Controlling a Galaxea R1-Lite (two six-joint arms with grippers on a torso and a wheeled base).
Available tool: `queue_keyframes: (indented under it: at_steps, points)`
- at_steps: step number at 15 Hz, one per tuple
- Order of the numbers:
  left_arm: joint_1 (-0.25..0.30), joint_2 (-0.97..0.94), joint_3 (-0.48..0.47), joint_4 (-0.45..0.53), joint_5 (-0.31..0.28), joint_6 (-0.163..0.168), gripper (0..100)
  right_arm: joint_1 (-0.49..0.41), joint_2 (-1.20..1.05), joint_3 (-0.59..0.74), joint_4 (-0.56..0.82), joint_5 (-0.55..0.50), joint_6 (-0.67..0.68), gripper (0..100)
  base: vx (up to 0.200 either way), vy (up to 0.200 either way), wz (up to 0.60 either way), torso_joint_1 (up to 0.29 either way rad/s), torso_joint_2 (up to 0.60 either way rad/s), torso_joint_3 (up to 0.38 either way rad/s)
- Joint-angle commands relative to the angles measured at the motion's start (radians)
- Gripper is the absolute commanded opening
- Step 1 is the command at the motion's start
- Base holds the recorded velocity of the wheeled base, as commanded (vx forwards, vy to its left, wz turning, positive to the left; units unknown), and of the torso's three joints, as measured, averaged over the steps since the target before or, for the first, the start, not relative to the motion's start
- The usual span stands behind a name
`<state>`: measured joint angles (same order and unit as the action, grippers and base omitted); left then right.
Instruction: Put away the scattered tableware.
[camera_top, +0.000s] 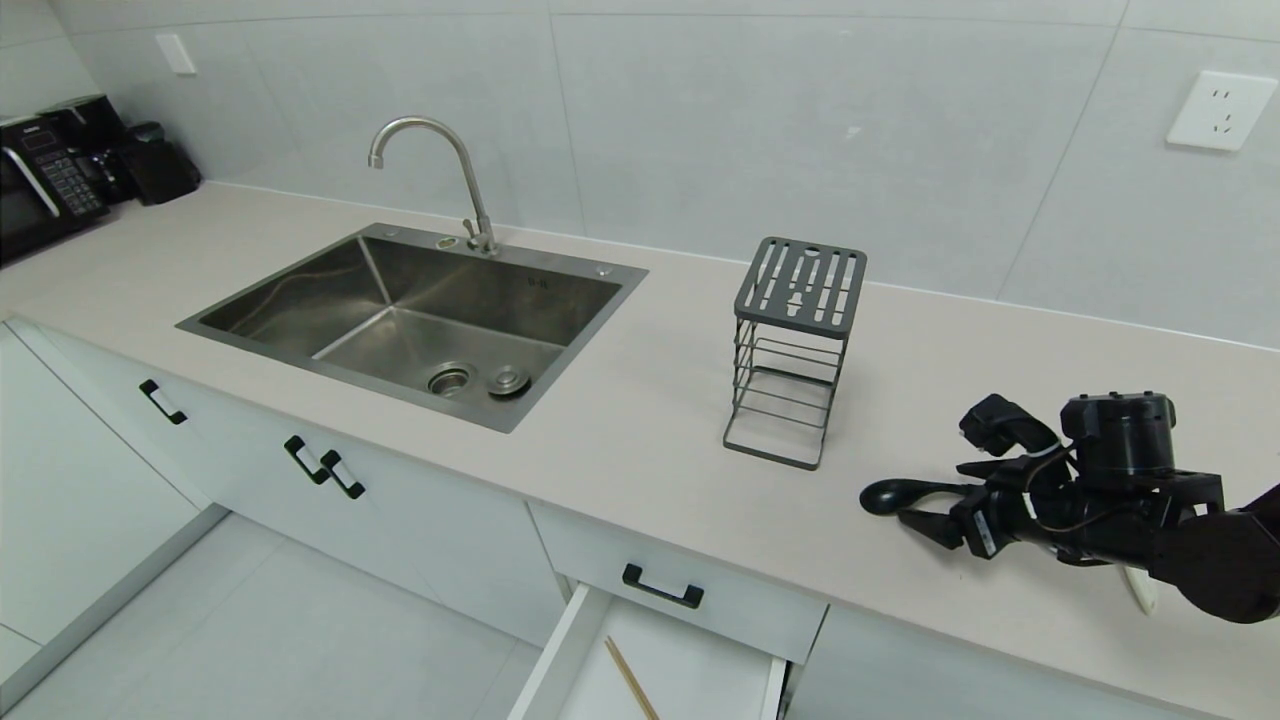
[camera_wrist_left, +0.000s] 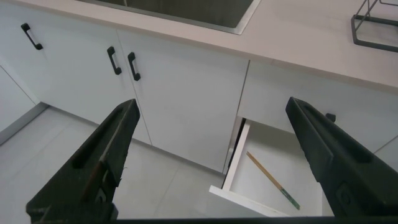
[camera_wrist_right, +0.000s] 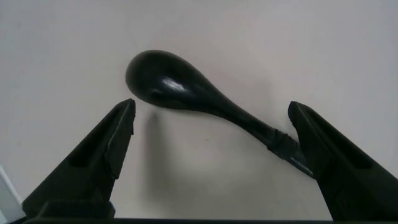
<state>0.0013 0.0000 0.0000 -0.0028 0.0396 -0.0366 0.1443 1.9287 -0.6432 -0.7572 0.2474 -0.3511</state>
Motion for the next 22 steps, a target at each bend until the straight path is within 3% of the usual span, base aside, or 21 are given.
queue_keyframes:
  at_steps: [1, 8, 9, 18, 22]
  points:
    - [0.0, 0.0, 0.0, 0.0, 0.0, 0.0, 100, -0.005, 0.021, -0.004, -0.001, 0.0, -0.006, 100, 0.0, 0.0, 0.0, 0.0, 0.0, 0.0]
    - [0.0, 0.0, 0.0, 0.0, 0.0, -0.002, 100, -0.005, 0.058, -0.032, -0.001, -0.002, -0.04, 100, 0.0, 0.0, 0.0, 0.0, 0.0, 0.0]
    - [0.0, 0.0, 0.0, 0.0, 0.0, 0.0, 100, -0.005, 0.059, -0.033, -0.001, -0.002, -0.045, 0, 0.0, 0.0, 0.0, 0.0, 0.0, 0.0]
    - [0.0, 0.0, 0.0, 0.0, 0.0, 0.0, 100, 0.014, -0.013, 0.005, -0.002, -0.004, -0.075, 0, 0.0, 0.0, 0.0, 0.0, 0.0, 0.0]
    - [0.0, 0.0, 0.0, 0.0, 0.0, -0.002, 100, 0.089, -0.119, 0.096, -0.02, -0.005, -0.074, 0, 0.0, 0.0, 0.0, 0.0, 0.0, 0.0]
